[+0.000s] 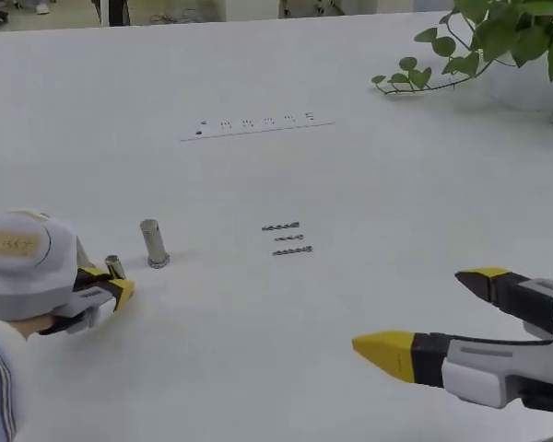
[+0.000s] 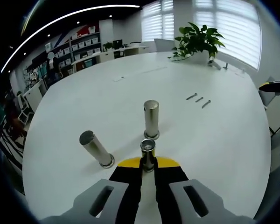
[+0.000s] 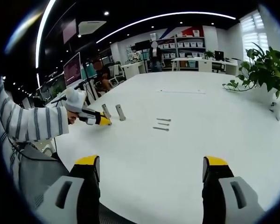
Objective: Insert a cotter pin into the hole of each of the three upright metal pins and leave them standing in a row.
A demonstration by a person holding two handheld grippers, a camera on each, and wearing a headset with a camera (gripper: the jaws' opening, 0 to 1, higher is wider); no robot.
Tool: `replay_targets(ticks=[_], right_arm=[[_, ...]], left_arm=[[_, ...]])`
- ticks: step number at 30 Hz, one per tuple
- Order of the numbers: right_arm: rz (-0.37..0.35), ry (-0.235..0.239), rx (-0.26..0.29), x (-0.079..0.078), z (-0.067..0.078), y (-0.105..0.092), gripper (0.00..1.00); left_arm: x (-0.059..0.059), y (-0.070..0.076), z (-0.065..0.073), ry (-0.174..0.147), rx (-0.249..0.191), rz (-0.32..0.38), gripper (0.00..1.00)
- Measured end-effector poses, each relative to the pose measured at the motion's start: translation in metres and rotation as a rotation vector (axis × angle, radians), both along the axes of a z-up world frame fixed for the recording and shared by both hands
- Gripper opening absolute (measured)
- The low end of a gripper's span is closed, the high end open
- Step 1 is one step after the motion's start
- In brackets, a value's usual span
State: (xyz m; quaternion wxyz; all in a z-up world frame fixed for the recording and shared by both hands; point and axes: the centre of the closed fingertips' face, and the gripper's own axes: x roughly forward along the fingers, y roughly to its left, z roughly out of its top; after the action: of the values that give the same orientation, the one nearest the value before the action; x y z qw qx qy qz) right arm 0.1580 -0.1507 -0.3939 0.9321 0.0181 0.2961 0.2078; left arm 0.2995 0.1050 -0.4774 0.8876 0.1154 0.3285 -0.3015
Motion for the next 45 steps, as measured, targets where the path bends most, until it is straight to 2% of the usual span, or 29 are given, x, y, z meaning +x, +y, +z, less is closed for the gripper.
replay_targets(ticks=[4, 10, 11, 12, 15, 21, 24, 27, 33, 39, 45], right_arm=[[-0.004, 0.001, 0.003, -0.001, -0.001, -0.001, 0.90], [-0.006, 0.004, 0.004, -0.001, -0.003, -0.001, 0.90], [-0.004, 0.004, 0.005, -0.001, -0.003, -0.001, 0.90], [-0.003, 0.004, 0.005, -0.001, -0.003, 0.000, 0.89], [-0.002, 0.000, 0.009, 0.000, -0.003, 0.001, 0.89], [0.002, -0.002, 0.008, 0.000, -0.003, 0.003, 0.89], [0.003, -0.002, 0.009, 0.000, -0.003, 0.004, 0.89], [0.009, -0.002, 0.009, 0.000, -0.004, 0.005, 0.89], [0.017, -0.004, 0.009, 0.000, -0.003, 0.008, 0.89], [0.019, -0.007, 0.011, 0.000, -0.002, 0.008, 0.89], [0.021, -0.011, 0.011, 0.000, -0.001, 0.009, 0.90]], left_arm=[[0.000, 0.000, 0.000, 0.011, -0.055, 0.037, 0.05], [0.002, 0.004, 0.000, -0.004, -0.076, 0.066, 0.05], [0.002, 0.005, 0.000, 0.023, -0.136, 0.129, 0.05], [0.003, 0.007, 0.000, 0.026, -0.146, 0.142, 0.05], [0.003, 0.012, 0.001, 0.007, -0.127, 0.137, 0.05], [0.002, 0.015, 0.011, -0.021, -0.152, 0.142, 0.05], [0.001, 0.013, 0.018, -0.045, -0.155, 0.117, 0.05], [-0.002, 0.010, 0.022, -0.052, -0.152, 0.085, 0.05], [-0.016, 0.000, 0.030, -0.069, -0.139, 0.003, 0.05], [-0.030, -0.012, 0.041, -0.099, -0.145, -0.063, 0.05], [-0.044, -0.028, 0.051, -0.115, -0.157, -0.124, 0.05]])
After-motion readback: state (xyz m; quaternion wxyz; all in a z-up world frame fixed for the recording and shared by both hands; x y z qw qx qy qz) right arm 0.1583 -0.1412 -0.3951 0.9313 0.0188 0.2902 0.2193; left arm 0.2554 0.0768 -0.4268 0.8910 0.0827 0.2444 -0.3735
